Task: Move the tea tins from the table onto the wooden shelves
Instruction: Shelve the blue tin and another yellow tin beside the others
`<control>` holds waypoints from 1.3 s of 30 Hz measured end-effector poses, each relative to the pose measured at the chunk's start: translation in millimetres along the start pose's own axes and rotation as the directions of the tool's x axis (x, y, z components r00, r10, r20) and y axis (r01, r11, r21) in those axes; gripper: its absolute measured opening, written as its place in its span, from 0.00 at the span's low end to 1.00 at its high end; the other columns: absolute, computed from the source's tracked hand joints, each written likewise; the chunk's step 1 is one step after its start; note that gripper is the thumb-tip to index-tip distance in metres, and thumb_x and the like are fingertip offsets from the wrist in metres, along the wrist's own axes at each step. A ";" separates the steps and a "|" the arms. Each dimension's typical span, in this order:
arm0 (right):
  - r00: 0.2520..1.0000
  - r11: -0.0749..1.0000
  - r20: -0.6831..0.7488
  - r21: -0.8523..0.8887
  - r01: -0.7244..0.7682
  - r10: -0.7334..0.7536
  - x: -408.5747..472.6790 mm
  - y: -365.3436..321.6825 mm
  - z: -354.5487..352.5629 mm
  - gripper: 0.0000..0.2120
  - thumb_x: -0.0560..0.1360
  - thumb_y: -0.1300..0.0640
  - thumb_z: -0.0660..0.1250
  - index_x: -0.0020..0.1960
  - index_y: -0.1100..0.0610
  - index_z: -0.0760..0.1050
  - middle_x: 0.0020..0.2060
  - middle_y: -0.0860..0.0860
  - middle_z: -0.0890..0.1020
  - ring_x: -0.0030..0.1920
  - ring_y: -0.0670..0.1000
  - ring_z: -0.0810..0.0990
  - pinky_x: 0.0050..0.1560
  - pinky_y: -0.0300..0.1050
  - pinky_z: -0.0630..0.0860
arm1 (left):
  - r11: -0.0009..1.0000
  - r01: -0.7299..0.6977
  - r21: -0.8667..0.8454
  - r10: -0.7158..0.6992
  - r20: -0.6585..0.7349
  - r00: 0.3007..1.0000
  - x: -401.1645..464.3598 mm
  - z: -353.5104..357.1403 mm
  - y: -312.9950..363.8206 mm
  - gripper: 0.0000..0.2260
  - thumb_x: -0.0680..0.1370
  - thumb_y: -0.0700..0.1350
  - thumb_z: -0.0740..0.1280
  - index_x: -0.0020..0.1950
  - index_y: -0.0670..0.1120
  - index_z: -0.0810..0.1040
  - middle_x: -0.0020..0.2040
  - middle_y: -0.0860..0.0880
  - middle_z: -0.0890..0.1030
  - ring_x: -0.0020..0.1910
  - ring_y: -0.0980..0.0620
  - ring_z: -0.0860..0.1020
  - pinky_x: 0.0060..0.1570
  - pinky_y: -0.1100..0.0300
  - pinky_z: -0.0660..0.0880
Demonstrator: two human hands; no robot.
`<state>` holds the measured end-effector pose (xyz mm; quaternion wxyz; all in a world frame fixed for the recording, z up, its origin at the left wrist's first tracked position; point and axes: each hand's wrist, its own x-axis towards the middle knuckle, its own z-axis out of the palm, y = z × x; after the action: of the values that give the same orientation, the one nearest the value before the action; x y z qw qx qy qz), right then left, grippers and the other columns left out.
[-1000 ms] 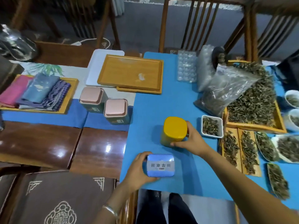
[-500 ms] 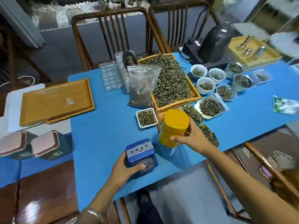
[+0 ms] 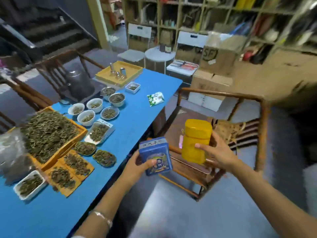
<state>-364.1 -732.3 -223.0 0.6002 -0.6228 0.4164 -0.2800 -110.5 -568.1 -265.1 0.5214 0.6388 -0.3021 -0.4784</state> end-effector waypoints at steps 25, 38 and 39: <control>0.774 0.998 -0.632 0.022 0.064 -0.036 -66.1 -30.3 -571.7 0.36 0.64 0.53 0.79 0.67 0.52 0.67 0.60 0.55 0.79 0.59 0.57 0.79 0.61 0.61 0.75 | 0.978 -0.205 -0.027 0.179 0.603 0.778 204.4 624.5 161.7 0.24 0.66 0.61 0.75 0.59 0.54 0.77 0.51 0.53 0.86 0.50 0.54 0.84 0.40 0.67 0.79; 0.914 0.985 -0.380 0.033 0.170 -0.145 204.0 -76.7 -762.7 0.40 0.59 0.43 0.79 0.67 0.46 0.67 0.58 0.47 0.81 0.56 0.49 0.82 0.53 0.47 0.81 | 0.978 -0.172 -0.120 0.201 0.296 0.934 417.8 737.7 267.6 0.09 0.72 0.51 0.70 0.50 0.54 0.76 0.37 0.59 0.86 0.37 0.60 0.84 0.30 0.69 0.77; 0.921 0.984 -0.360 0.029 0.174 -0.152 221.0 -76.5 -769.4 0.39 0.61 0.45 0.79 0.67 0.47 0.66 0.59 0.48 0.80 0.58 0.51 0.81 0.55 0.50 0.80 | 0.980 -0.158 -0.121 0.186 0.275 0.943 431.2 742.1 270.4 0.06 0.74 0.48 0.70 0.49 0.54 0.75 0.35 0.60 0.85 0.34 0.61 0.84 0.27 0.69 0.76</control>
<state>-893.4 -1322.1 -86.9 0.5079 -0.5759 0.4564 -0.4496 -612.2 -1303.4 -133.5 0.5428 0.5082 -0.4048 -0.5322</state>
